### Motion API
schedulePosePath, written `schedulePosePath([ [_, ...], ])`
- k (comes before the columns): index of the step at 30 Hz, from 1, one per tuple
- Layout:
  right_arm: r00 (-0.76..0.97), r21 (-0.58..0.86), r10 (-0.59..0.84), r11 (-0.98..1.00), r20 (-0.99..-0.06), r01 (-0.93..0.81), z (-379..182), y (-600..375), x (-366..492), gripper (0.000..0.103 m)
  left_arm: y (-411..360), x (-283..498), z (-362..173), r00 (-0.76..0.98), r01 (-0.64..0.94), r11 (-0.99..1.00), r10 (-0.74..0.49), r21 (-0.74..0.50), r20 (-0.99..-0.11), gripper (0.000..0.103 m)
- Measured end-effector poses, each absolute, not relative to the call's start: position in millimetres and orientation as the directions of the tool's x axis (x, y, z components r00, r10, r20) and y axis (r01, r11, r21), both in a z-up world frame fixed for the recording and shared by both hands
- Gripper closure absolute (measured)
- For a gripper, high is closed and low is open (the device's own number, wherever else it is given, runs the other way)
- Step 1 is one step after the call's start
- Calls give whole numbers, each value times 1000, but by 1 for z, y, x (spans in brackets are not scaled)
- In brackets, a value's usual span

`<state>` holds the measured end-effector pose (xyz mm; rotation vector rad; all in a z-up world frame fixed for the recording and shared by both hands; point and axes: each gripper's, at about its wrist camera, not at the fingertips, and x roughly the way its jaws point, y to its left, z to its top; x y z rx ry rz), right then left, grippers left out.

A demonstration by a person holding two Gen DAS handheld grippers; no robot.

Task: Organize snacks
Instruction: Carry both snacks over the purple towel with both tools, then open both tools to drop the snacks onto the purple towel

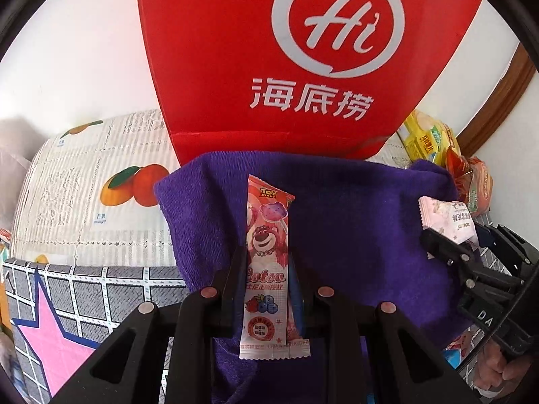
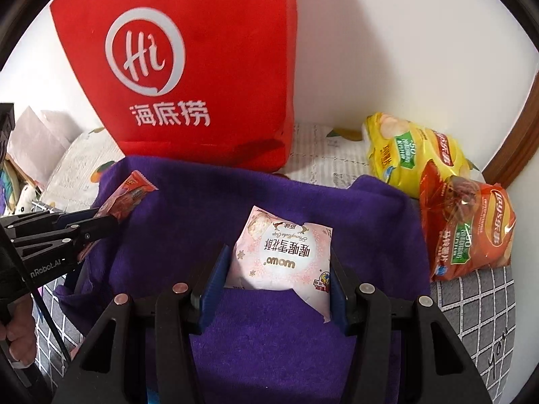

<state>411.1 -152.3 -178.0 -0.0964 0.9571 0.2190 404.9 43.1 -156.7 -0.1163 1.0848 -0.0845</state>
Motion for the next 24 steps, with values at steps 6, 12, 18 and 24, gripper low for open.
schedulePosePath([
  [6, 516, 9, 137, 970, -846, -243, -191, -145, 414, 49, 45, 406, -159, 456, 2, 990, -124, -138, -881, 81],
  [12, 493, 7, 132, 969, -860, -246, -195, -146, 416, 49, 41, 408, -164, 436, 11, 991, -122, -131, -891, 81],
  [18, 466, 9, 129, 968, -875, -250, -201, -145, 419, 48, 34, 409, -165, 430, 22, 992, -123, -125, -894, 81],
  [24, 466, 2, 121, 969, -877, -249, -202, -146, 420, 45, 31, 411, -171, 416, 29, 993, -118, -116, -901, 79],
])
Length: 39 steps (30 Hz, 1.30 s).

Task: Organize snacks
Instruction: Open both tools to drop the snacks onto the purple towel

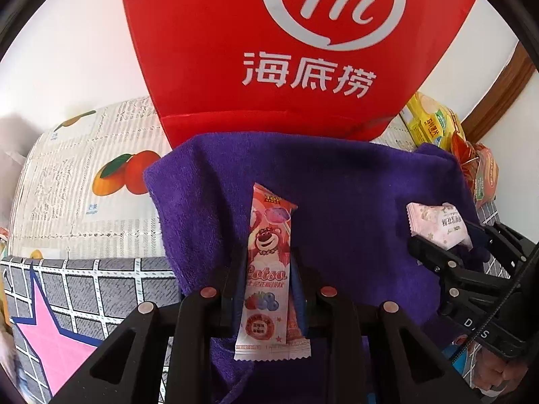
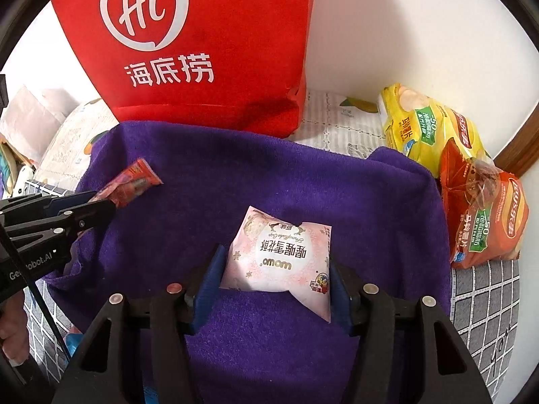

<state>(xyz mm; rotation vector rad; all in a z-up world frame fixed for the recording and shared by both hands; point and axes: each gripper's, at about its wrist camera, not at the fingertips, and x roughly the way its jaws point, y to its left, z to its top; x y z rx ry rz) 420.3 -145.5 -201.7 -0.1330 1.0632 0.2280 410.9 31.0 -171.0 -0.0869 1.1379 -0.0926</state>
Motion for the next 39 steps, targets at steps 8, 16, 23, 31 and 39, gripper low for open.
schedulePosePath([
  [8, 467, -11, 116, 965, -877, -261, -198, -142, 419, 38, 30, 411, -170, 420, 37, 992, -125, -121, -899, 78],
  [16, 516, -27, 116, 965, -849, -262, -181, -145, 411, 30, 27, 405, -155, 456, 56, 992, -124, -110, -881, 48],
  [23, 573, -8, 118, 977, -811, -213, -158, -153, 402, 29, 27, 398, -137, 494, 71, 992, -129, -108, -860, 41],
  [31, 631, 69, 185, 977, -754, -204, -127, -164, 367, 30, 28, 375, -103, 547, 109, 988, -151, -109, -823, 41],
  [39, 698, 42, 132, 989, -704, -145, -94, -181, 301, 30, 29, 345, -61, 610, 141, 980, -198, -141, -768, 41],
])
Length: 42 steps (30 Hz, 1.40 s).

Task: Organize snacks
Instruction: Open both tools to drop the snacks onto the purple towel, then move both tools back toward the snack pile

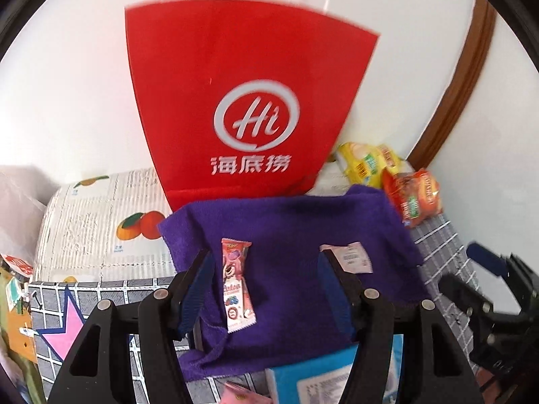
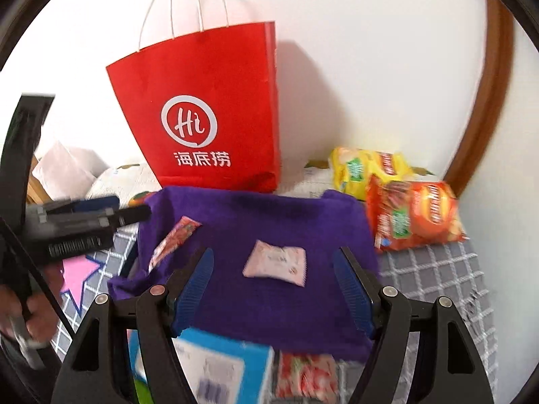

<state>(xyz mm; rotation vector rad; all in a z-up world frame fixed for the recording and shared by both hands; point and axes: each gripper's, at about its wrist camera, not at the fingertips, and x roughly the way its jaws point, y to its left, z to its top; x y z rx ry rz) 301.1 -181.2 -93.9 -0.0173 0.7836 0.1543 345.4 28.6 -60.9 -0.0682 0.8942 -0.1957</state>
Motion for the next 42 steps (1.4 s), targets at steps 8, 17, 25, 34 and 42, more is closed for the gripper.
schedulePosePath([
  [8, 726, 62, 89, 996, -682, -64, -84, -200, 236, 33, 33, 295, -45, 636, 152, 979, -200, -133, -746, 41],
  [17, 682, 119, 142, 990, -718, -81, -99, -190, 185, 39, 55, 242, -51, 630, 122, 987, -162, -109, -760, 39],
  [25, 661, 129, 158, 987, -734, -93, -111, -183, 146, 36, 76, 202, -53, 636, 84, 989, -146, -119, -758, 39],
  [34, 576, 166, 233, 972, -783, -168, -152, -167, 118, 33, 79, 167, -73, 616, 69, 991, -131, -112, -777, 39],
  [42, 527, 63, 179, 971, -831, -230, -189, -146, 127, 32, 94, 144, -89, 600, 36, 994, -102, -100, -794, 39],
])
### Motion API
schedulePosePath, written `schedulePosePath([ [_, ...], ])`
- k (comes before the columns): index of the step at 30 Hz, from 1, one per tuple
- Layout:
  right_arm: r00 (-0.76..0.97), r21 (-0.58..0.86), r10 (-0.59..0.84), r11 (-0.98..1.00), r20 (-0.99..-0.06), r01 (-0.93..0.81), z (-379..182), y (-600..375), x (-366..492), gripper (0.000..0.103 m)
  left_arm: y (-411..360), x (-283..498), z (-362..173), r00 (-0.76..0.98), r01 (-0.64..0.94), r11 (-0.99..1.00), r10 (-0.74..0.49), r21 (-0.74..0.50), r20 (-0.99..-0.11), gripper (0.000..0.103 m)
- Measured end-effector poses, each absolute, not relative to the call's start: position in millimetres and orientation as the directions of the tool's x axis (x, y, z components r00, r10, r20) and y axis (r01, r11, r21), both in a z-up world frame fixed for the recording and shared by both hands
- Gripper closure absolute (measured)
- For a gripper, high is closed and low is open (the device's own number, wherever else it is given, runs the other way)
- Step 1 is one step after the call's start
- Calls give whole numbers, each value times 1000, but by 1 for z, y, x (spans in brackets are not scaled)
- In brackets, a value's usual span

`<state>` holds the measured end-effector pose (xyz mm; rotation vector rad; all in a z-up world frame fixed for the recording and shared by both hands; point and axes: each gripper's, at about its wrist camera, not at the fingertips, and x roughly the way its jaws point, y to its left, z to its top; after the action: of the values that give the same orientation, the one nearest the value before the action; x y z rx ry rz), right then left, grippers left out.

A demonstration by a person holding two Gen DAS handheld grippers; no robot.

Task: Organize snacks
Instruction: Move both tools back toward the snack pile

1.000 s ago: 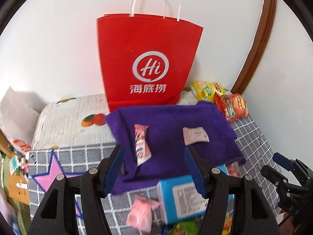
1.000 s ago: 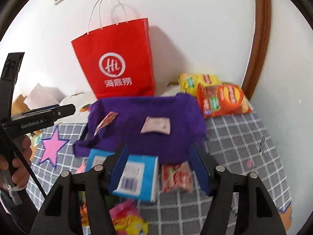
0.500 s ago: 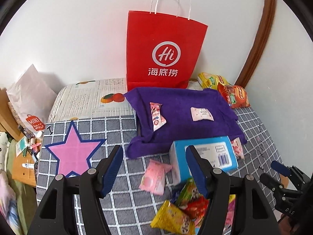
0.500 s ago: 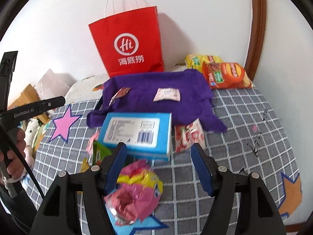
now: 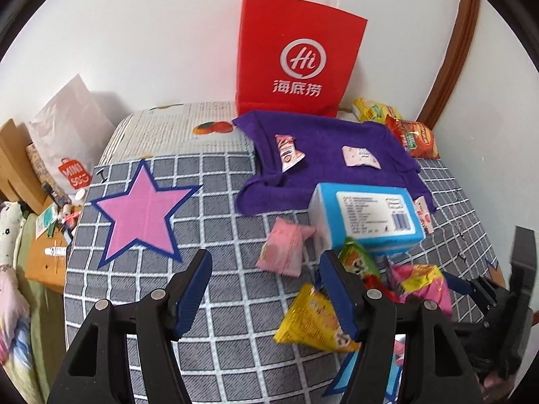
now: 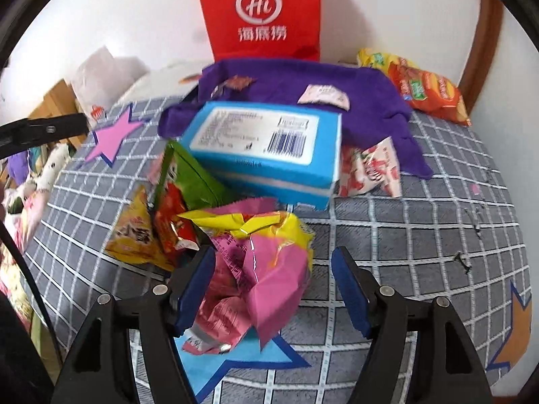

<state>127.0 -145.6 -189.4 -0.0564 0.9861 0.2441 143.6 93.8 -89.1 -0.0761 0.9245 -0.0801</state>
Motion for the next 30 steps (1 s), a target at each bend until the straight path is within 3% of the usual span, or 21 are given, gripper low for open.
schedulePosePath([
  [3, 517, 81, 191, 970, -835, -227, -199, -145, 137, 34, 101, 138, -94, 593, 34, 994, -103, -102, -799, 39],
  [5, 532, 118, 227, 966, -816, -231, -198, -147, 137, 54, 104, 135, -98, 586, 34, 995, -97, -96, -804, 39],
  [9, 559, 141, 240, 966, -794, -216, -191, -150, 134, 62, 108, 134, -107, 572, 43, 994, -109, -103, -813, 39],
  [30, 657, 107, 143, 990, -740, -95, -149, -166, 107, 63, 75, 143, -144, 467, 181, 952, -304, -247, -831, 39],
])
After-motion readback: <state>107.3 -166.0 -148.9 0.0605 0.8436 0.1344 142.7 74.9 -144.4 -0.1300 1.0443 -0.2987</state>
